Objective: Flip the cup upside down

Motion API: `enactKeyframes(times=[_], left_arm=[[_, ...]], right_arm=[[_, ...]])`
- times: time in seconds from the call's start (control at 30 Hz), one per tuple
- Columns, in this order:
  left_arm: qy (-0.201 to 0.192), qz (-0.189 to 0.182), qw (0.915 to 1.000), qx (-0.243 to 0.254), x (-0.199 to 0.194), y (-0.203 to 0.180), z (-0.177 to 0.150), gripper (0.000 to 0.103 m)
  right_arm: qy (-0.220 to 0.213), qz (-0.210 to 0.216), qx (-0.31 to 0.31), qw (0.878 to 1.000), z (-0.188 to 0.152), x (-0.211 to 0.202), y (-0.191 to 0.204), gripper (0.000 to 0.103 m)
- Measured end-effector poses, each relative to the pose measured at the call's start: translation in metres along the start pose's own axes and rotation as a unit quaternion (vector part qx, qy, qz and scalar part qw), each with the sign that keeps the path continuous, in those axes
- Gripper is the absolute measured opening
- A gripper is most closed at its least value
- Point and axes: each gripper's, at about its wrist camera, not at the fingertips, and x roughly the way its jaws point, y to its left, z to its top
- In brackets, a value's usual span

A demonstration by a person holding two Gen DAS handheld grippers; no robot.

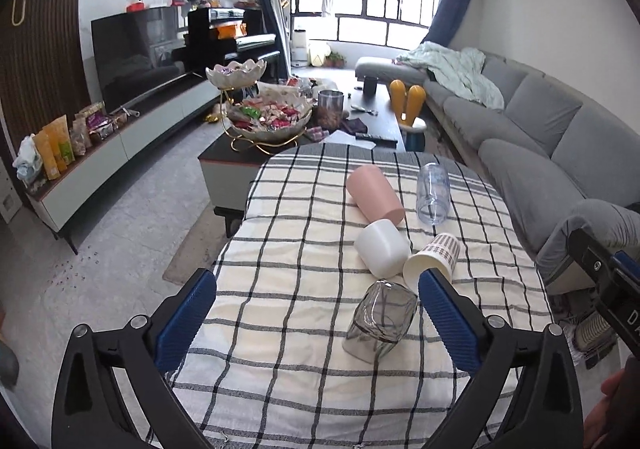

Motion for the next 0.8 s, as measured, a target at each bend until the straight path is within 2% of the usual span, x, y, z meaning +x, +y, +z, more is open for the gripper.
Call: enactKeyframes(times=[0.17,0.4,0.8], left_arm=[[-0.007,0.007,0.9999,0.009,-0.003,-0.004,-0.001,0.103],[-0.026,0.039,0.9985,0.027,-0.013,-0.008,0.000,0.103],[-0.030,0.044,0.9981,0.030,-0.017,-0.009,0.002,0.103]], right_arm=[[-0.010,-0.010,-0.006,1.000,-0.001,-0.003,0.000,0.095],[-0.035,-0.032,-0.018,0.999,0.001,-0.013,0.000,0.100],[-0.041,-0.035,-0.016,0.998,0.003,-0.019,0.000,0.101]])
